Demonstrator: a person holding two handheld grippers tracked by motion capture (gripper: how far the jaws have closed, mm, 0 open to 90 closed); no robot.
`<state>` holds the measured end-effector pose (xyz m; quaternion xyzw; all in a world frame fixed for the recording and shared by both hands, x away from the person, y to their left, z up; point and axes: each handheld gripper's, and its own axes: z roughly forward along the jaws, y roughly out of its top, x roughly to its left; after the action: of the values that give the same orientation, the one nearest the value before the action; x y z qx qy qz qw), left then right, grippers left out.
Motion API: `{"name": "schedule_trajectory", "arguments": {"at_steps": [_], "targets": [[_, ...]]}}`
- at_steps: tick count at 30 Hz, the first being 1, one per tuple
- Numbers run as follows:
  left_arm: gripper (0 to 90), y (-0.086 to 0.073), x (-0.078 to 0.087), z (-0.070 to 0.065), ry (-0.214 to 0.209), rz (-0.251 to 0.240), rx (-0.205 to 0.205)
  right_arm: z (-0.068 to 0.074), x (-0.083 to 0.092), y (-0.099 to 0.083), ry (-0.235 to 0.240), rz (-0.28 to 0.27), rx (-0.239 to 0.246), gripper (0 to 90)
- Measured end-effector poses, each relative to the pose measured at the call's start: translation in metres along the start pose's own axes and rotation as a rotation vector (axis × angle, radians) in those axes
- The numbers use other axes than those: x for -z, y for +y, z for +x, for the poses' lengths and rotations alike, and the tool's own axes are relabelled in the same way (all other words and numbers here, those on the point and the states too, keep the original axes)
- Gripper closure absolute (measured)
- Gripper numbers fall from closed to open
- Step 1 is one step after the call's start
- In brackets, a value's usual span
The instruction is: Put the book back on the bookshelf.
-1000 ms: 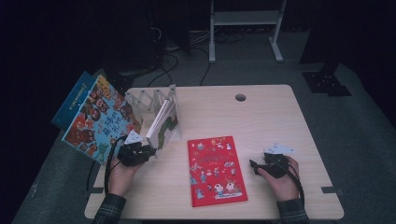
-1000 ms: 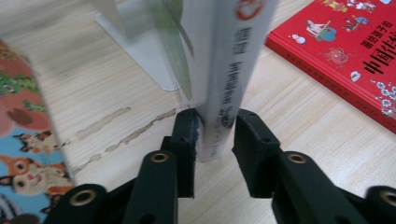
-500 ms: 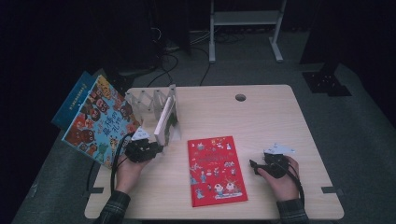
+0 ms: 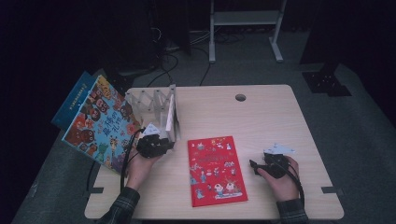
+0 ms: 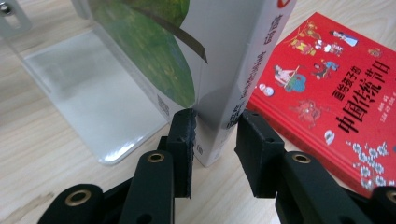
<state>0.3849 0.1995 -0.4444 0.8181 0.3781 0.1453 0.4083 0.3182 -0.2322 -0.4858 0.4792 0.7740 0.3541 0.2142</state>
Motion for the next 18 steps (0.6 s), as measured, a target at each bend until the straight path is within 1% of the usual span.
{"name": "schedule_trajectory", "arguments": {"at_steps": [4, 9, 13, 17, 18], "targets": [[64.9, 0.0028, -0.0047, -0.002, -0.003, -0.004, -0.006, 0.0, 0.0, 0.0, 0.0, 0.0, 0.0, 29.3], [63.6, 0.0021, -0.0047, -0.0016, -0.004, -0.011, -0.003, 0.0, 0.0, 0.0, 0.0, 0.0, 0.0, 29.4], [57.9, 0.0018, -0.0029, -0.0007, -0.006, -0.014, -0.009, 0.0, 0.0, 0.0, 0.0, 0.0, 0.0, 29.4], [51.1, 0.001, -0.0012, -0.0005, 0.003, -0.022, -0.016, 0.0, 0.0, 0.0, 0.0, 0.0, 0.0, 29.4], [50.9, 0.0009, -0.0004, -0.0005, 0.002, -0.022, -0.017, 0.0, 0.0, 0.0, 0.001, 0.0, 0.0, 29.4]]}}
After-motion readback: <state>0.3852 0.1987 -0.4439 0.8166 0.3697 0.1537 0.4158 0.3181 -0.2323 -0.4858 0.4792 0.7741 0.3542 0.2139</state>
